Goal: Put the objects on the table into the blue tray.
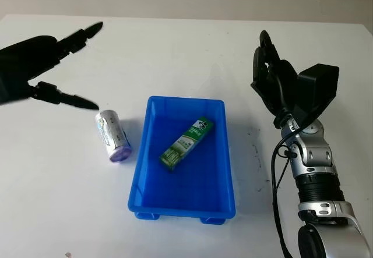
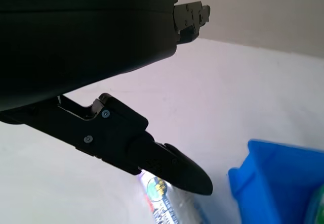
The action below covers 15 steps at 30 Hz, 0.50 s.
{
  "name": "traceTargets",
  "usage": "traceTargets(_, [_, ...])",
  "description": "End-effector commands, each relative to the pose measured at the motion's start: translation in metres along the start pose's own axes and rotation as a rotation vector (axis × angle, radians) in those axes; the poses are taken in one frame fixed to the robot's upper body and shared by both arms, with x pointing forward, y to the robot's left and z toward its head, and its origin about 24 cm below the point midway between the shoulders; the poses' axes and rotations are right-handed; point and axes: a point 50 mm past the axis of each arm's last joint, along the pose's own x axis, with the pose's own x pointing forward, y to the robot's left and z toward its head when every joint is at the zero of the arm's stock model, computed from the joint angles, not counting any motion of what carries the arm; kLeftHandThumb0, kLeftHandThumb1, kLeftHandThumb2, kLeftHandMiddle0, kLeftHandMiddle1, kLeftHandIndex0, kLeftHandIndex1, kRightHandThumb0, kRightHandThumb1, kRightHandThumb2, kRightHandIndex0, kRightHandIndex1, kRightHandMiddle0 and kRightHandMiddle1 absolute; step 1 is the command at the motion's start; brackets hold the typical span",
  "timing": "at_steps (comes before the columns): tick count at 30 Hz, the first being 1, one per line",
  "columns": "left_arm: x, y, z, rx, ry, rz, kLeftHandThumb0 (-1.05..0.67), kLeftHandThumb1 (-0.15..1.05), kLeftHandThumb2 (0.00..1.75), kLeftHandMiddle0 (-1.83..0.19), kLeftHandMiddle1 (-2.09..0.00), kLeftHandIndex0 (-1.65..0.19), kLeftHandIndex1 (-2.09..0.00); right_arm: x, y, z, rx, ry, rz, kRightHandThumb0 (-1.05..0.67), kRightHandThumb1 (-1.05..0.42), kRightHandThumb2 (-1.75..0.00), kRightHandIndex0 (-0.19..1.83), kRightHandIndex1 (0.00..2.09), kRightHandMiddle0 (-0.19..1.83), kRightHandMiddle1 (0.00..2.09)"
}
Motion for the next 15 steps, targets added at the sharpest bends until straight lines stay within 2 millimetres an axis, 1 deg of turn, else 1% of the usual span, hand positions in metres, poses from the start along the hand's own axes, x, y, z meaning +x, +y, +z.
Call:
traceTargets(1, [0.000, -0.003, 0.003, 0.105, -0.019, -0.045, -0.66, 0.79, 0.04, 0.19, 0.00, 0.19, 0.00, 0.001, -0.004, 0.004, -0.001, -0.009, -0.005, -0.74, -1.05, -0.75, -0.19, 0.00, -0.19, 0.00])
traceTargets(5, [0.004, -0.011, 0.008, 0.278, -0.042, -0.102, -0.70, 0.81, 0.06, 0.19, -0.01, 0.18, -0.01, 0.001, -0.005, 0.004, 0.004, -0.008, -0.009, -0.74, -1.05, -0.75, -0.19, 0.00, -0.19, 0.00])
traceTargets(11, [0.012, -0.021, 0.015, 0.364, -0.091, -0.122, -0.60, 0.82, 0.05, 0.11, -0.07, 0.09, -0.07, 0.001, -0.006, 0.005, 0.003, -0.009, -0.009, -0.74, -1.05, -0.75, -0.19, 0.00, -0.19, 0.00])
traceTargets(15, [0.013, -0.027, 0.014, 0.413, -0.104, -0.130, -0.57, 0.82, 0.06, 0.07, -0.07, 0.06, -0.07, 0.000, -0.006, 0.006, 0.002, -0.012, -0.011, -0.74, -1.05, -0.75, -0.19, 0.00, -0.19, 0.00])
